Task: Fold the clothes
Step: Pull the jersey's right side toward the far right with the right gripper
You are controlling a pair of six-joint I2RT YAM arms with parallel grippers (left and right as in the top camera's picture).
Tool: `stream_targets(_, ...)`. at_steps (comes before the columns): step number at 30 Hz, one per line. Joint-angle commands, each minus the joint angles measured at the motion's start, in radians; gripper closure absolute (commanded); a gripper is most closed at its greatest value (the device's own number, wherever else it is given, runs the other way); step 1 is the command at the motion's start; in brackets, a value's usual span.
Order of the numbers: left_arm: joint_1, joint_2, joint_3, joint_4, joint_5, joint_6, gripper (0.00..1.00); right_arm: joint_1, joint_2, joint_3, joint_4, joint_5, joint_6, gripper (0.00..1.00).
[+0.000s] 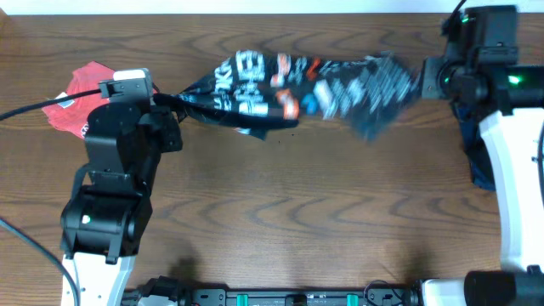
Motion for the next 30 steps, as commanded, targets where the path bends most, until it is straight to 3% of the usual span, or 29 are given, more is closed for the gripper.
stream_targets(1,0.005,0.003,0.001,0.023,0.018,0.008,0.94,0.001,0.025,-0.021,-0.010,0.059,-0.006,0.99)
stream_targets(7,0.005,-0.035,0.001,0.087,0.019,0.018,0.94,0.001,0.007,-0.020,0.017,0.008,-0.024,0.99)
stream_targets(13,0.005,-0.060,0.001,0.087,0.079,0.017,0.94,0.032,0.029,-0.021,-0.035,-0.361,-0.320,0.85)
stream_targets(16,0.005,-0.068,0.001,0.087,0.079,0.018,0.94,0.085,0.058,-0.036,-0.089,-0.417,-0.412,0.82)
stream_targets(19,0.005,-0.068,0.001,0.088,0.041,0.018,0.94,0.150,0.112,-0.079,-0.085,-0.399,-0.427,0.75)
stream_targets(22,0.005,-0.068,0.001,0.087,-0.019,0.018,0.94,0.192,0.177,-0.133,-0.064,-0.372,-0.424,0.75)
stream_targets(26,0.005,-0.068,0.001,0.087,-0.043,0.018,0.94,0.227,0.276,-0.192,-0.066,-0.373,-0.423,0.59)
stream_targets(30,0.005,-0.068,0.001,0.088,-0.043,0.018,0.94,0.262,0.368,-0.227,-0.055,-0.375,-0.399,0.58)
